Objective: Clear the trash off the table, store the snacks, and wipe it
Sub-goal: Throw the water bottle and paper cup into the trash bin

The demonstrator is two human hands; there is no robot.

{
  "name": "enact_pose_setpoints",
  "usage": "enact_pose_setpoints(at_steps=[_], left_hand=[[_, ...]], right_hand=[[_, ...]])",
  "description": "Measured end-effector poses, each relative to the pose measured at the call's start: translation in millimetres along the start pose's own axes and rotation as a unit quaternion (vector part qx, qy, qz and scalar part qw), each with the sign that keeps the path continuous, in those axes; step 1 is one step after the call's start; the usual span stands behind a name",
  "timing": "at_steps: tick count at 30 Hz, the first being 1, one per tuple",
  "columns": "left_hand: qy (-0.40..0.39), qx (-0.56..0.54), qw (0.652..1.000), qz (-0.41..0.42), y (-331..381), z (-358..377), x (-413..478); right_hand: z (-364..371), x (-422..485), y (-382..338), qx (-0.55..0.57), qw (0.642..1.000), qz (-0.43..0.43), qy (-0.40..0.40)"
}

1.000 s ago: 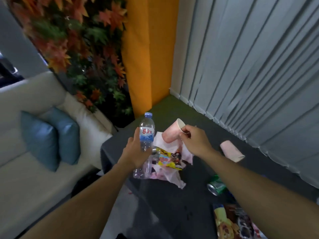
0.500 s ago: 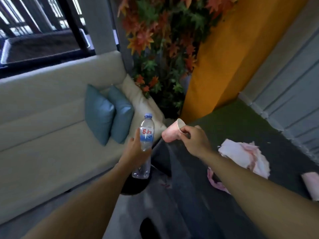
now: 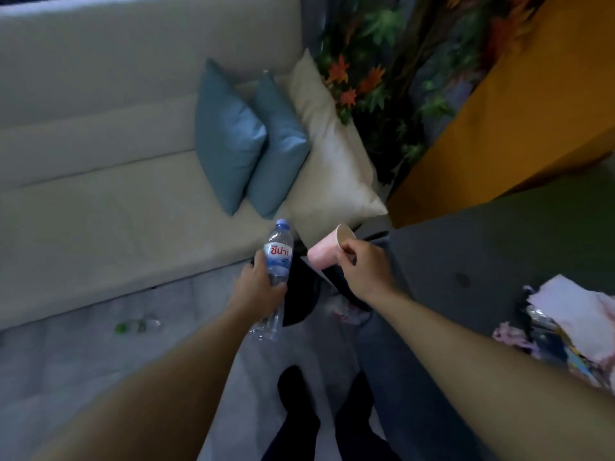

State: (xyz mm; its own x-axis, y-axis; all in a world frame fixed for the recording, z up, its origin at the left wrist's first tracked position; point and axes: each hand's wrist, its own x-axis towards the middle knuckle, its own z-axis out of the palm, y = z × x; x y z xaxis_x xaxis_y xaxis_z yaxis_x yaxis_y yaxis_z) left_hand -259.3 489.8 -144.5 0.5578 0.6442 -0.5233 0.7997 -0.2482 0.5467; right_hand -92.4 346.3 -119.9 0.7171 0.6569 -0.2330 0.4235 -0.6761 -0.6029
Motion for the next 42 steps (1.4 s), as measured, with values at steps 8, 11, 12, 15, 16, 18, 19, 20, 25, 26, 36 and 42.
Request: enact_pose_setpoints(at_steps=[8, 11, 12, 15, 16, 18, 19, 20, 25, 26, 36, 42], left_hand=[[-0.026, 0.019, 0.997, -0.064, -63.7, 51.5, 62.7], [-0.043, 0.030, 0.995, -0.084, -87.5, 72.0, 83.2], [-0.048, 0.035, 0.994, -0.088, -95.3, 78.2, 89.8], [-0.062, 0.055, 0.992, -0.094, -116.7, 98.6, 108.3], [-0.067, 0.060, 0.991, -0.098, -122.5, 104.6, 113.2], [-0.075, 0.063, 0.990, -0.104, -131.8, 115.5, 123.4], [-0.077, 0.064, 0.989, -0.105, -135.8, 120.0, 128.5], [-0.078, 0.064, 0.989, -0.105, -139.0, 123.3, 133.3], [-0.066, 0.042, 0.993, -0.092, -144.6, 129.8, 149.2], [-0.065, 0.042, 0.993, -0.085, -144.7, 128.5, 149.9], [-0.073, 0.098, 0.992, -0.020, -124.4, 91.9, 128.6], [-0.033, 0.168, 0.984, 0.046, -84.6, 41.5, 107.2]], right_hand=[[97.4, 31.9, 40.4, -0.020, 0.998, 0.034, -0.052], [131.9, 42.6, 58.3, -0.048, 0.996, 0.043, -0.062], [143.0, 45.9, 64.1, -0.052, 0.995, 0.044, -0.067], [174.3, 53.8, 81.0, -0.062, 0.993, 0.051, -0.082], [184.0, 56.0, 85.8, -0.067, 0.993, 0.052, -0.087], [201.2, 61.0, 94.8, -0.075, 0.991, 0.055, -0.097], [208.7, 63.5, 98.2, -0.077, 0.990, 0.056, -0.101], [215.5, 66.0, 100.6, -0.079, 0.990, 0.058, -0.104], [237.7, 73.1, 104.9, -0.085, 0.986, 0.062, -0.133], [238.8, 73.0, 104.3, -0.085, 0.985, 0.062, -0.135], [204.2, 63.5, 83.9, -0.057, 0.985, 0.062, -0.151], [150.0, 56.3, 45.9, -0.102, 0.982, 0.017, -0.156]])
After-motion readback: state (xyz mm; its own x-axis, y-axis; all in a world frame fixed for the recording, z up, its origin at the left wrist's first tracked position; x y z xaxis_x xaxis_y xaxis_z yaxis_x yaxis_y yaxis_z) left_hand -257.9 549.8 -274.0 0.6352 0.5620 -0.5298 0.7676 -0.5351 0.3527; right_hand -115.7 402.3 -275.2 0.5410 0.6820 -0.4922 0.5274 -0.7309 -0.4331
